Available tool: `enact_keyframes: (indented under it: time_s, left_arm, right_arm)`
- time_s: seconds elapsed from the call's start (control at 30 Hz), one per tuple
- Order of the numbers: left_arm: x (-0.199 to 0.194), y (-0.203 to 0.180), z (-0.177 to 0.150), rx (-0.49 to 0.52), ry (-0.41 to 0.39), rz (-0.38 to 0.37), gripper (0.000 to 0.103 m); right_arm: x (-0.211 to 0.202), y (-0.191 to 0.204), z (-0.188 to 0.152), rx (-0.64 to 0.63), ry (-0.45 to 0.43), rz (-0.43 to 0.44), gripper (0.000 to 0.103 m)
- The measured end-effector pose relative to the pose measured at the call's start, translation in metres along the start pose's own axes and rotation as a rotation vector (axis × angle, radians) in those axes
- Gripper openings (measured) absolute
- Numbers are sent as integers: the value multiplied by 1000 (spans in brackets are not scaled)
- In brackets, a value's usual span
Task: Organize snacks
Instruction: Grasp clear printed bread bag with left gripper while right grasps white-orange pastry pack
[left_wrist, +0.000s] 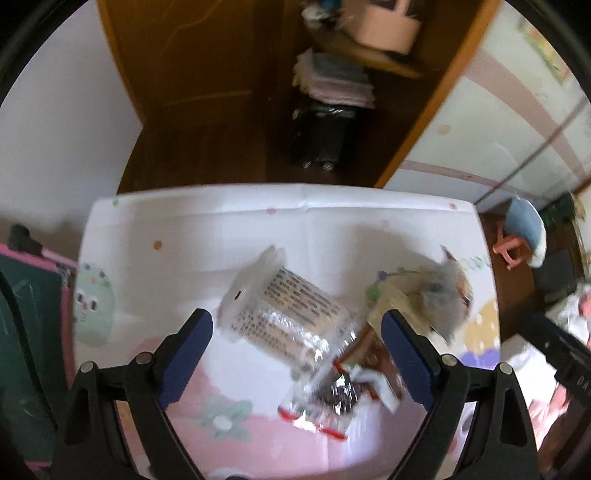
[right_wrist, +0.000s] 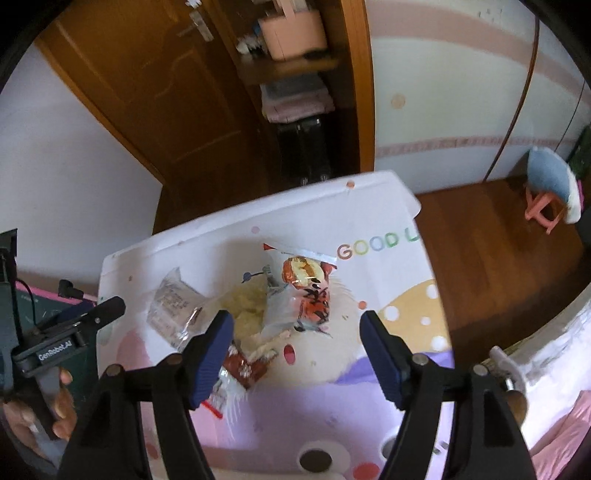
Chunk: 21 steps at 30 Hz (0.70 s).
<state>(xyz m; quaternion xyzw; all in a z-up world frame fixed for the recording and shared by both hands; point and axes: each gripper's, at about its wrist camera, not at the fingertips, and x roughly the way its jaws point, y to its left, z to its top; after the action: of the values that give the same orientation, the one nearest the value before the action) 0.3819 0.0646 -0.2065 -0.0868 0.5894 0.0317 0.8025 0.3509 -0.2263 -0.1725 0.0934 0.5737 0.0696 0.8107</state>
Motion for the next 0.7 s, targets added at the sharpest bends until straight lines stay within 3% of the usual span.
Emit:
enact_keyframes:
  time_s: [0.4, 0.7]
  left_arm:
    - [95, 13, 1, -238, 90, 81, 92]
    - [110, 5, -9, -238, 52, 183, 93]
  right_arm:
    - [104, -5, 13, 64, 114, -56, 71]
    - [127, 4, -5, 55, 141, -26, 69]
